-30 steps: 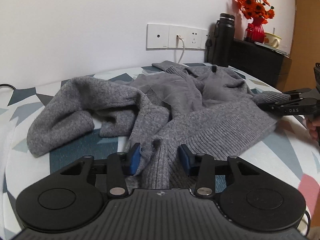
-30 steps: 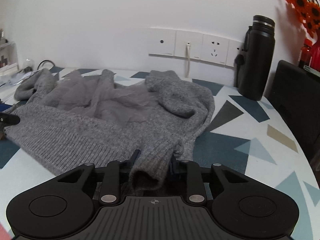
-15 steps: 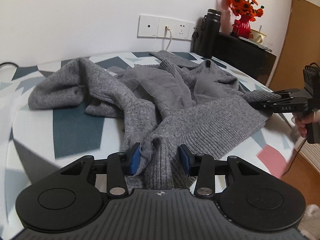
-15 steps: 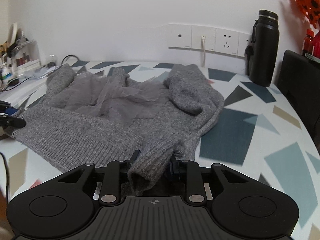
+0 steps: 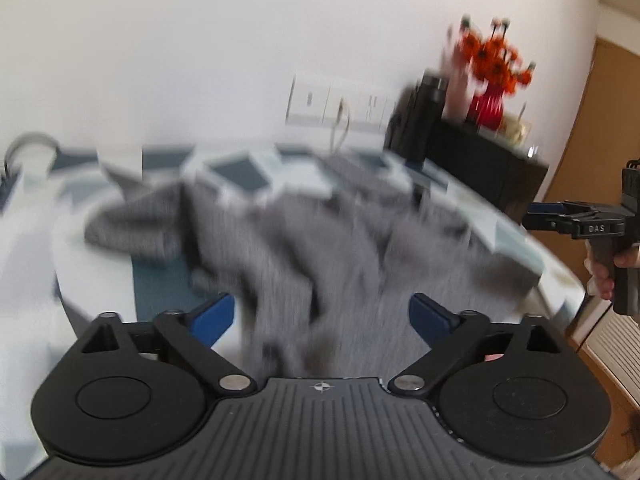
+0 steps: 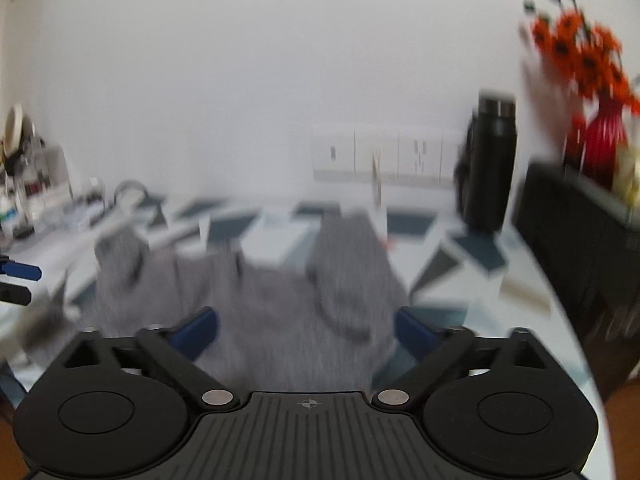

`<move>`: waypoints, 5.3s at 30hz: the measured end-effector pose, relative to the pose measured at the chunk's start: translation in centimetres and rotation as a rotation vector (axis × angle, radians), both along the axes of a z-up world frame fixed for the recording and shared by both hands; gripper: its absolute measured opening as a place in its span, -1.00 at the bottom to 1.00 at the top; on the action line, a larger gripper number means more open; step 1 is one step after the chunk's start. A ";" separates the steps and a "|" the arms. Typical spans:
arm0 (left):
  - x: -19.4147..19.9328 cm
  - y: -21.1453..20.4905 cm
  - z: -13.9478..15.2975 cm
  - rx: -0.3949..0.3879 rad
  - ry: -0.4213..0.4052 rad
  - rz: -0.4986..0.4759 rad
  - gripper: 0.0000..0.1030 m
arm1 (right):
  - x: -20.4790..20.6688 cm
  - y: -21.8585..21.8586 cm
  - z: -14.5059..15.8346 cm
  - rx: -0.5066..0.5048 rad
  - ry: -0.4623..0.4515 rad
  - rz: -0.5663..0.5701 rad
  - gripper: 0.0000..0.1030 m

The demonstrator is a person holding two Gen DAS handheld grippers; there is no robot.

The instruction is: Fold clothes

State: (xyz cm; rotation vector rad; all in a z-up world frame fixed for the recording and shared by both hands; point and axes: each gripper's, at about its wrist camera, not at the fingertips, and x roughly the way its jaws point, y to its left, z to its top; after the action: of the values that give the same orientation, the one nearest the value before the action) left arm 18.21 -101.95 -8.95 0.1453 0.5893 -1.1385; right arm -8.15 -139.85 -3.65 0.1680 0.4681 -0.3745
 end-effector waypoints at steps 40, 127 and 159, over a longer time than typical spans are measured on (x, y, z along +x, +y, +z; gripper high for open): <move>12.3 -12.8 -8.3 0.051 0.007 0.139 0.99 | 26.0 -13.3 -13.3 0.078 0.344 -0.031 0.99; 17.9 -9.2 -8.0 0.183 -0.129 0.562 0.99 | 21.3 -6.6 -12.2 0.165 0.254 -0.155 0.99; 18.5 -10.4 -9.5 0.323 -0.225 0.584 0.99 | 22.3 -12.2 -12.0 0.208 0.385 -0.284 0.99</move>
State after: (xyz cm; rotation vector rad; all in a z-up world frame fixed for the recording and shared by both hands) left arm 36.66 -112.31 -18.40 0.3490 0.5611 -0.4494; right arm 14.14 -152.06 -15.63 0.3697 0.8688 -0.6412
